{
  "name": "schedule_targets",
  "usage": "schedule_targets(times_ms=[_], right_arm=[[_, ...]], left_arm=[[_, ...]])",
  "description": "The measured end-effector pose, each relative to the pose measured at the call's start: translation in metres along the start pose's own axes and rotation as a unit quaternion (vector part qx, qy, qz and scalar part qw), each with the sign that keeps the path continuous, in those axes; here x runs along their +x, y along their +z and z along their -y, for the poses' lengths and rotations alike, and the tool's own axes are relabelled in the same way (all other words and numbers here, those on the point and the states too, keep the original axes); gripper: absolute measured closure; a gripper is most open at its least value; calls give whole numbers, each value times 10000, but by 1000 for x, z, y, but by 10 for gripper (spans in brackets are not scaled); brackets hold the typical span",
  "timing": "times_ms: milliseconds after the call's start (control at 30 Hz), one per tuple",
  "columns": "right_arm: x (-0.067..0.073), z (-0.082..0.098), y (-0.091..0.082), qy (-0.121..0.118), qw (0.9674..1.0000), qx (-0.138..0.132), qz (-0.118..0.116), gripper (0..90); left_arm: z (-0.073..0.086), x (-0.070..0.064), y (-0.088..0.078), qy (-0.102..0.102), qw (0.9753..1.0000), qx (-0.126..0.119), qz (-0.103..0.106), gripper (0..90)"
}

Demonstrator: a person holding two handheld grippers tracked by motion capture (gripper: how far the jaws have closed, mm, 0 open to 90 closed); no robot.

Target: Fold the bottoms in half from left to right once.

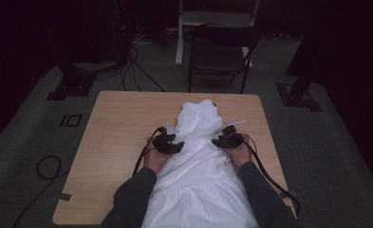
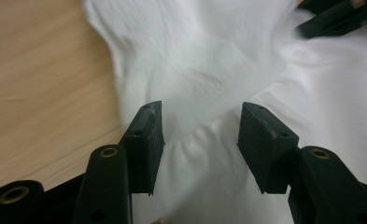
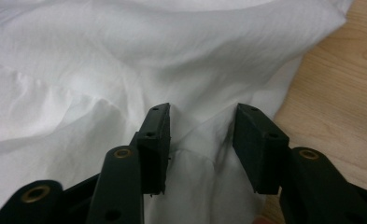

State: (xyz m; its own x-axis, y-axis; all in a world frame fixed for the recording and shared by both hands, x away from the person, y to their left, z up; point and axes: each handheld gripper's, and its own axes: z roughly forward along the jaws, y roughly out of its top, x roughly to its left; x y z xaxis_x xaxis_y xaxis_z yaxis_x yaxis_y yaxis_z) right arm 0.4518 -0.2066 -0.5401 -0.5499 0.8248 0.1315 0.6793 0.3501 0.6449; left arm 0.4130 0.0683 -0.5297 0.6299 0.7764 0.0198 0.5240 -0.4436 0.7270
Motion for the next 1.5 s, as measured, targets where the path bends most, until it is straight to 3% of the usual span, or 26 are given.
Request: schedule_targets(times_ms=[67,100,200,300,500,667,733,767,800,900,967,1100,1133,1200,1233,1300,1367,1500], right_arm=[[2,1,0,-26,10000,-1,46,590],[4,2,-1,-69,9999,-3,93,599],[8,8,-3,-113,9998,-61,140,611],[14,16,-9,-251,9995,-41,159,616],[34,41,-26,-391,9991,6,-144,623],[47,60,-39,-393,9977,87,-543,635],[48,61,-41,-381,9972,145,-629,634],[48,61,-44,-355,9952,314,-853,612],[46,60,-46,-369,9946,352,-902,593],[28,46,-56,-42,9976,-99,-685,527],[15,31,-56,208,9974,-401,-566,488],[-1,-1,-38,410,9964,-629,-398,475],[-4,-13,-22,373,9973,-548,-331,469],[-4,-21,-5,394,9985,-305,-214,475],[-4,-23,2,383,9991,-119,-164,513],[-1,-25,10,187,9997,144,75,679],[3,-27,7,21,9995,78,316,794],[7,-41,-13,-239,9975,-286,595,853]], left_arm=[[5,-1,14,28,9998,215,-4,519],[8,-1,16,44,9998,192,4,532],[14,0,14,-119,9999,21,48,541],[21,-1,6,-98,9999,44,82,549],[40,-13,-18,31,9995,224,232,551],[55,-24,-36,185,9987,330,337,551],[60,-27,-41,248,9985,310,368,551],[62,-28,-43,273,9984,309,388,550],[64,-28,-45,292,9983,293,402,550],[66,-28,-45,291,9984,247,424,542],[64,-28,-44,315,9983,267,408,530],[62,-30,-44,371,9986,246,269,501],[62,-31,-44,380,9987,236,239,494],[61,-30,-45,379,9989,188,199,493],[60,-30,-46,370,9990,158,183,493],[60,-30,-46,342,9992,135,171,492],[61,-29,-46,316,9993,95,174,483],[60,-30,-47,281,9995,44,150,461]])
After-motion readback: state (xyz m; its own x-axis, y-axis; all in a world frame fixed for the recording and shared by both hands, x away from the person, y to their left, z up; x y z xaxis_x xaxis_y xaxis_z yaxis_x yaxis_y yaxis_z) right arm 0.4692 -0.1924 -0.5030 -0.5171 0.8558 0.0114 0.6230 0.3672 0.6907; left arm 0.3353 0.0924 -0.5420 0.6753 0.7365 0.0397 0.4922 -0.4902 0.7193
